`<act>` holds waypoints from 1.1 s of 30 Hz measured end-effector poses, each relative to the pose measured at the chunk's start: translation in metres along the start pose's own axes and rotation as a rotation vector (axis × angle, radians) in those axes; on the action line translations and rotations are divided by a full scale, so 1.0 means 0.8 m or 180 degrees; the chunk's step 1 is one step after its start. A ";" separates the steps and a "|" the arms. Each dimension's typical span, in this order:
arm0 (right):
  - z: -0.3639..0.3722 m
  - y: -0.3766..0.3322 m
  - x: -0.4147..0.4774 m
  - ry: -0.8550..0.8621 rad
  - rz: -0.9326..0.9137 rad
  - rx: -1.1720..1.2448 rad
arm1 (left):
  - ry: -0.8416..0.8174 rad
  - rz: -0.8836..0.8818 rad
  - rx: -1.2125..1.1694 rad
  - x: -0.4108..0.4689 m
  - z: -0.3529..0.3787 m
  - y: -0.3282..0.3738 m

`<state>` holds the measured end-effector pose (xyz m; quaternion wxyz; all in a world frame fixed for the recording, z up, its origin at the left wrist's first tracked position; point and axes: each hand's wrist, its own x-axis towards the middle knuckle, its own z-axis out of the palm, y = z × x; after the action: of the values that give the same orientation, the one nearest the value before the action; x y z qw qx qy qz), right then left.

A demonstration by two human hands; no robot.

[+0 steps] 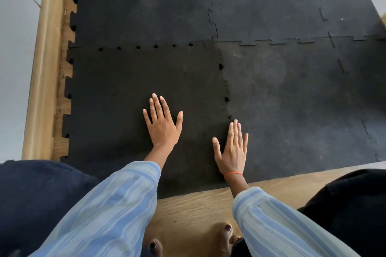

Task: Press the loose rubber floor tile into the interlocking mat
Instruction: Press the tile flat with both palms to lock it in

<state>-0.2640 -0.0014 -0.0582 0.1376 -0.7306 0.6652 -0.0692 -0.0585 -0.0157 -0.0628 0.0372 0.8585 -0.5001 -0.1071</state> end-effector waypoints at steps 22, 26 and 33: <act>0.000 -0.035 0.138 -0.0115 -0.0576 -0.0250 | 0.0258 0.0404 -0.0206 0.046 -0.009 -0.016; 0.012 -0.032 0.145 -0.0085 -0.0498 -0.0370 | 0.0309 0.0389 -0.0184 0.056 -0.008 -0.018; 0.015 -0.045 0.182 -0.0102 -0.0734 -0.0398 | 0.0354 0.0431 -0.0214 0.073 -0.009 -0.019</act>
<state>-0.2109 -0.1417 -0.0710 0.0935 -0.8104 0.5775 -0.0313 -0.0159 -0.0589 -0.0670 0.1008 0.8257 -0.5502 -0.0733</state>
